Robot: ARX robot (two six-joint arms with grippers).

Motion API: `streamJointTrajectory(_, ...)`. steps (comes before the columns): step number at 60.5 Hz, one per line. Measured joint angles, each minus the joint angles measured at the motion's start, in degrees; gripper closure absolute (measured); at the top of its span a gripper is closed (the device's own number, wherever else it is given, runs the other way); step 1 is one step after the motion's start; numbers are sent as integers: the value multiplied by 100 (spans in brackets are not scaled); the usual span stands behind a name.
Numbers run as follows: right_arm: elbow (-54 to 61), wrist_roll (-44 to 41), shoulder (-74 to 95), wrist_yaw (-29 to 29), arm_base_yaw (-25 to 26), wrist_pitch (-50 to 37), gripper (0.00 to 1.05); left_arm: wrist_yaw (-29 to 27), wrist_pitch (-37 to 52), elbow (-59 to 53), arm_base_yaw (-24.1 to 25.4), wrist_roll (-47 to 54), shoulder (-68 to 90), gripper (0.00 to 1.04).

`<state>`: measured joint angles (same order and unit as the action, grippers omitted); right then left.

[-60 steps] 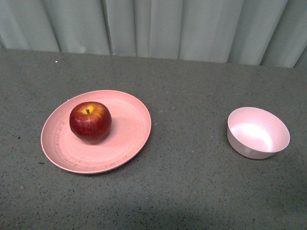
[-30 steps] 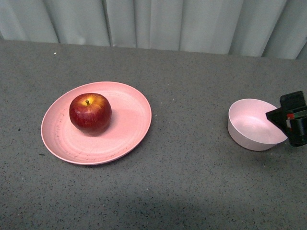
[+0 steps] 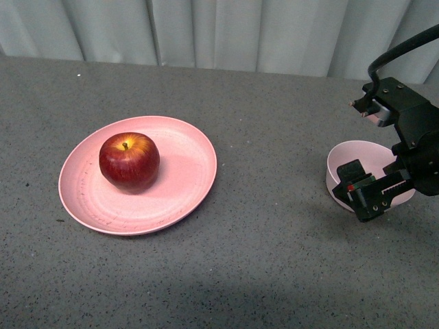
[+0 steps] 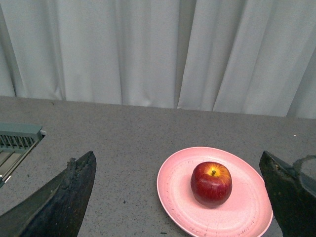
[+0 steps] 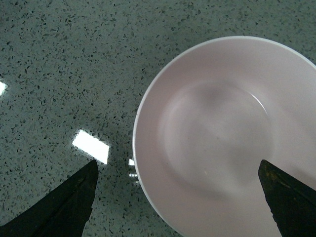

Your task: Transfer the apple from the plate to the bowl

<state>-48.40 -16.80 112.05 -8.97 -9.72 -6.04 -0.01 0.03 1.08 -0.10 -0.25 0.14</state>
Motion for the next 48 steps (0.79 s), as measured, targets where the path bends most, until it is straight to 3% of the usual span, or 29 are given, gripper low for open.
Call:
streamJointTrajectory(19,-442,-127,492,179,-225,168,11,0,0,0,0,0,0,7)
streamJointTrajectory(31,-549,-201,636,313,-286,262,55,0,0,0,0,2,0,7)
streamJointTrajectory(48,-549,-219,647,376,-308,313,96,0,0,0,0,0,0,7)
